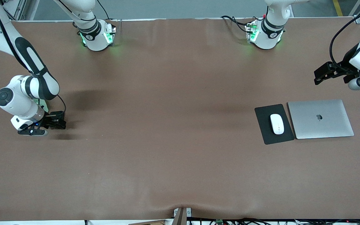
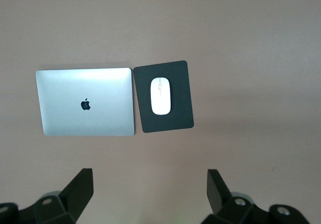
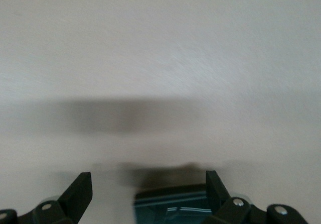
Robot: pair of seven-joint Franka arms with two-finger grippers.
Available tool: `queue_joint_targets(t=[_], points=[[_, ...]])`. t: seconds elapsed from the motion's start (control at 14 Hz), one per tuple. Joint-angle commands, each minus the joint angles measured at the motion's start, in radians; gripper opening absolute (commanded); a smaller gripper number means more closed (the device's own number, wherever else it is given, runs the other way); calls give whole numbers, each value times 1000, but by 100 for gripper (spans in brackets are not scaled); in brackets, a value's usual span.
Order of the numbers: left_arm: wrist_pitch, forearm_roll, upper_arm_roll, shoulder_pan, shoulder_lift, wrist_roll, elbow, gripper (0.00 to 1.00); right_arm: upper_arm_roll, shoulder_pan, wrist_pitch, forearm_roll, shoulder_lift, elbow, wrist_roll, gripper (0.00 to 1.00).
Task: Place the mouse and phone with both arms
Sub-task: 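Lower the phone beside the figurine and open the right gripper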
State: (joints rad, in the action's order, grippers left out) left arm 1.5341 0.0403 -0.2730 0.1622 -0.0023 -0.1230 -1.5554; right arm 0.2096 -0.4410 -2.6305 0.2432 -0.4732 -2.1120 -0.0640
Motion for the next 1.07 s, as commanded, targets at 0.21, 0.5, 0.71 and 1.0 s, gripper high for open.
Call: queue_joint_targets(t=[0.21, 0.5, 0.71, 1.0], points=[[-8, -8, -2, 10, -24, 16, -14, 100, 82, 85, 372, -22, 68, 199, 73, 100], [-8, -8, 0, 10, -21, 14, -12, 100, 164, 88, 541, -93, 116, 309, 75, 100], [-8, -7, 0, 10, -21, 10, -12, 100, 134, 181, 706, -133, 165, 417, 82, 100], [-8, -7, 0, 10, -19, 6, -12, 100, 79, 249, 796, -183, 258, 431, 96, 100]])
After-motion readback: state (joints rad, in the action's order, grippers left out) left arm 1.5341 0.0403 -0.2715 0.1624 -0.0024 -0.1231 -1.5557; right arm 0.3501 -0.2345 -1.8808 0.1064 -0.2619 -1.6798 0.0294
